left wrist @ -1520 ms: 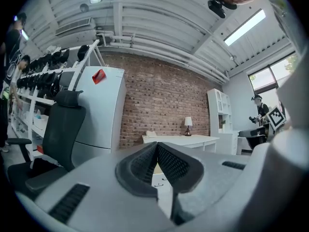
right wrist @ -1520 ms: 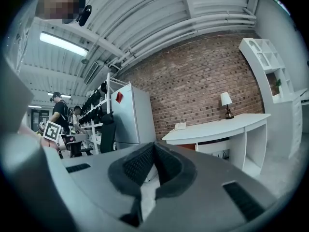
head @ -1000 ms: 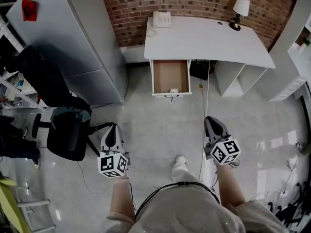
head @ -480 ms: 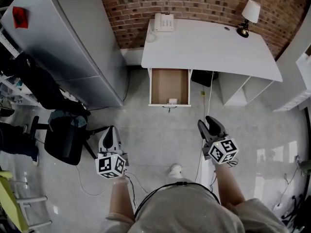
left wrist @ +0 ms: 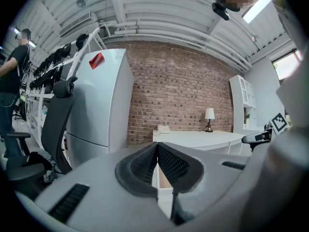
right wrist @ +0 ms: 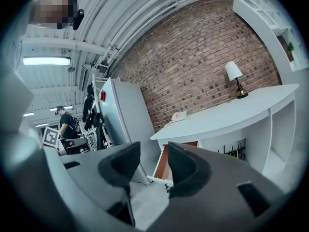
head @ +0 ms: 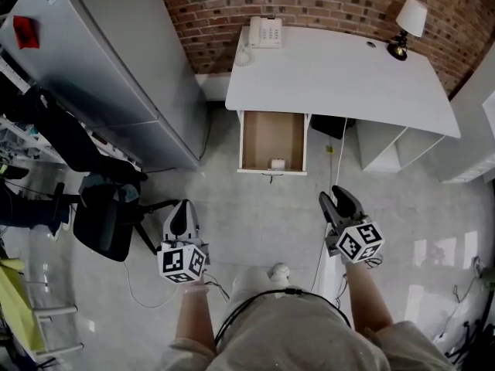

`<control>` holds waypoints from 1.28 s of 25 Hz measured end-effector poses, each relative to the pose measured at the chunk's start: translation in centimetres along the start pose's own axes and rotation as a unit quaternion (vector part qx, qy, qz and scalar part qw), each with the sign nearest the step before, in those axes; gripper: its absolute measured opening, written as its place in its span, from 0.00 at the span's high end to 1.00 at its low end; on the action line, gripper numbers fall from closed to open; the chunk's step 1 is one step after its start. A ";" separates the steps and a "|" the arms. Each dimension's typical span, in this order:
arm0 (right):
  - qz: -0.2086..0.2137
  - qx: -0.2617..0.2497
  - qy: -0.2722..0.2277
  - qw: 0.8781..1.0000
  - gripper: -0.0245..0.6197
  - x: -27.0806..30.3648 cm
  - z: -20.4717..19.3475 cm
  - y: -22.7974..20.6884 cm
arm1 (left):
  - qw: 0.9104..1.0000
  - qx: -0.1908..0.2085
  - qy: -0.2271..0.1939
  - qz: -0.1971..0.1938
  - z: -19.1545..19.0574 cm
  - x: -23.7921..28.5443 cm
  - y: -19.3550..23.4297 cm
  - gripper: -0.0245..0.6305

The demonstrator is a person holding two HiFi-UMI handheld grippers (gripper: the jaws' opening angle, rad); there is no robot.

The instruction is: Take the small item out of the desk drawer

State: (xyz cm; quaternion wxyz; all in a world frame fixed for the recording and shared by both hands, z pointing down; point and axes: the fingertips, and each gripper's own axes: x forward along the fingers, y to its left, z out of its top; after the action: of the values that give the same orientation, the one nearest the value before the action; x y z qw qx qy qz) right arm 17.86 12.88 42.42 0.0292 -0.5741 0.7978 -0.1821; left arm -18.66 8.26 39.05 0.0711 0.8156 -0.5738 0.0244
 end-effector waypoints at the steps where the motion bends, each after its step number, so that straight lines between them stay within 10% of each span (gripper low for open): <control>1: 0.001 0.001 0.001 1.000 0.67 0.1 -0.1 -0.1 | 1.000 -0.001 0.001 0.001 -0.2 0.2 0.0 0.96; 32: 0.068 -0.032 0.156 0.985 0.67 15.0 -6.3 -4.1 | 0.999 -0.031 0.022 -0.021 -4.7 16.3 0.9 0.96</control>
State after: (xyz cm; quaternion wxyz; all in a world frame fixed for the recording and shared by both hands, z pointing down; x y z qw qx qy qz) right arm 14.92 -0.50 52.09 -0.1014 -0.4837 0.8352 -0.2413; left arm -13.73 -6.51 45.72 0.1096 0.8241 -0.5552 0.0234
